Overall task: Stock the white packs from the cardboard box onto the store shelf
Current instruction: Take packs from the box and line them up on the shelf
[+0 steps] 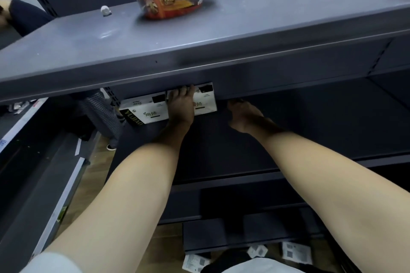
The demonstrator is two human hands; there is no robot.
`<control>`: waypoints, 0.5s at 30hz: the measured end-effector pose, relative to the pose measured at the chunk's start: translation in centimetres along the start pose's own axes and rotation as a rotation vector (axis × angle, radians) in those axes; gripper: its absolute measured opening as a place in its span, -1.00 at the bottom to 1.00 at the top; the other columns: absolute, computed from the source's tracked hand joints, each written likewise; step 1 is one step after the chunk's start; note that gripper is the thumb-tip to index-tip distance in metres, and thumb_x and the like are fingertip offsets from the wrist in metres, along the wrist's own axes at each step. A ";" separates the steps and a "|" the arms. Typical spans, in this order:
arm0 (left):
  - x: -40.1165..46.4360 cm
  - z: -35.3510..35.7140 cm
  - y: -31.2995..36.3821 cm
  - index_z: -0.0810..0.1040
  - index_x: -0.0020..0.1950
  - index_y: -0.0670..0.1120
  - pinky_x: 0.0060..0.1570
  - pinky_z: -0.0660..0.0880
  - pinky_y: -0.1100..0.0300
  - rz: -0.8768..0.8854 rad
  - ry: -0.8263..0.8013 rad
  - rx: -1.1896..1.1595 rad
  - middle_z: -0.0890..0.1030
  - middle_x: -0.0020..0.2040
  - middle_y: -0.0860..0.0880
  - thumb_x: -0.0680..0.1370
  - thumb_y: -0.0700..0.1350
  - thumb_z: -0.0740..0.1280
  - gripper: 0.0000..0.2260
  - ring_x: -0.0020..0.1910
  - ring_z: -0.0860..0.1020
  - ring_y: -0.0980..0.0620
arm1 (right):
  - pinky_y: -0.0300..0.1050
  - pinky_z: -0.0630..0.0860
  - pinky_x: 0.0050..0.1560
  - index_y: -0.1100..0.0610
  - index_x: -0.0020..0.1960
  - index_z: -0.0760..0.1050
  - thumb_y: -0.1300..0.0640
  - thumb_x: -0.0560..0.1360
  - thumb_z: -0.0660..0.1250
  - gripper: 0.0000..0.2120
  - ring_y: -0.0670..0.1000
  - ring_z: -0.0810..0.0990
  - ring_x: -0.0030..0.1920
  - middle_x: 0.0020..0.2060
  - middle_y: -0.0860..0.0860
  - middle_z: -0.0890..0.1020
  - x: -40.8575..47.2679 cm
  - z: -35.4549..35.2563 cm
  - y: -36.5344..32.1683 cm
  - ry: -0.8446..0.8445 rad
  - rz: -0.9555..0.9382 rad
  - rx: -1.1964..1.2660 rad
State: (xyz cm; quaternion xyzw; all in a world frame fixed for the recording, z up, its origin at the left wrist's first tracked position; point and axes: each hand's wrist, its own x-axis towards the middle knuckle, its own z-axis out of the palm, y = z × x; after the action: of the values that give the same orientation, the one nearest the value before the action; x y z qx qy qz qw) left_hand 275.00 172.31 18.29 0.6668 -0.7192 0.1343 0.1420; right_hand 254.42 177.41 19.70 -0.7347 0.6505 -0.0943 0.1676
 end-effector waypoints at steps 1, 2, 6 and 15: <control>0.0 -0.3 0.2 0.51 0.35 -0.04 0.16 0.47 -0.09 0.000 -0.010 -0.001 0.59 0.19 -0.12 0.41 -0.12 0.48 -0.49 0.14 0.52 -0.24 | 0.03 0.56 0.13 0.09 0.38 0.37 0.17 0.49 0.38 -0.52 0.15 0.52 0.21 0.30 0.08 0.47 -0.2 -0.1 0.1 -0.007 -0.004 0.009; 0.1 -0.6 0.4 0.51 0.34 -0.02 0.18 0.44 -0.07 -0.004 -0.030 -0.003 0.59 0.19 -0.12 0.44 -0.13 0.46 -0.53 0.15 0.51 -0.24 | 0.04 0.55 0.16 0.09 0.41 0.35 0.17 0.50 0.38 -0.50 0.15 0.51 0.23 0.32 0.08 0.45 -0.4 -0.2 0.2 -0.015 -0.009 0.016; -0.2 -2.7 2.4 0.49 0.34 -0.03 0.29 0.33 -0.01 -0.004 -0.066 -0.002 0.51 0.29 -0.11 0.51 -0.14 0.37 -0.61 0.27 0.43 -0.20 | 0.05 0.52 0.24 0.08 0.49 0.30 0.15 0.51 0.37 -0.43 0.17 0.47 0.31 0.41 0.09 0.38 -1.9 -1.1 1.0 -0.015 -0.011 0.034; -6.3 -5.1 14.8 0.51 0.21 -0.10 0.01 0.50 0.01 0.295 -0.167 -0.299 0.57 0.14 -0.12 0.59 -0.12 0.26 -0.79 0.09 0.54 -0.16 | 0.07 0.50 0.27 0.09 0.46 0.33 0.18 0.55 0.31 -0.51 0.17 0.42 0.31 0.36 0.11 0.40 -8.8 -4.4 10.6 0.106 0.113 0.003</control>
State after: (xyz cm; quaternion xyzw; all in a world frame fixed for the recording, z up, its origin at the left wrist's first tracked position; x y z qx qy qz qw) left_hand 260.78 181.14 20.59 0.5346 -0.8301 -0.0102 0.1580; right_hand 241.86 184.56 20.62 -0.6907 0.6987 -0.1241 0.1390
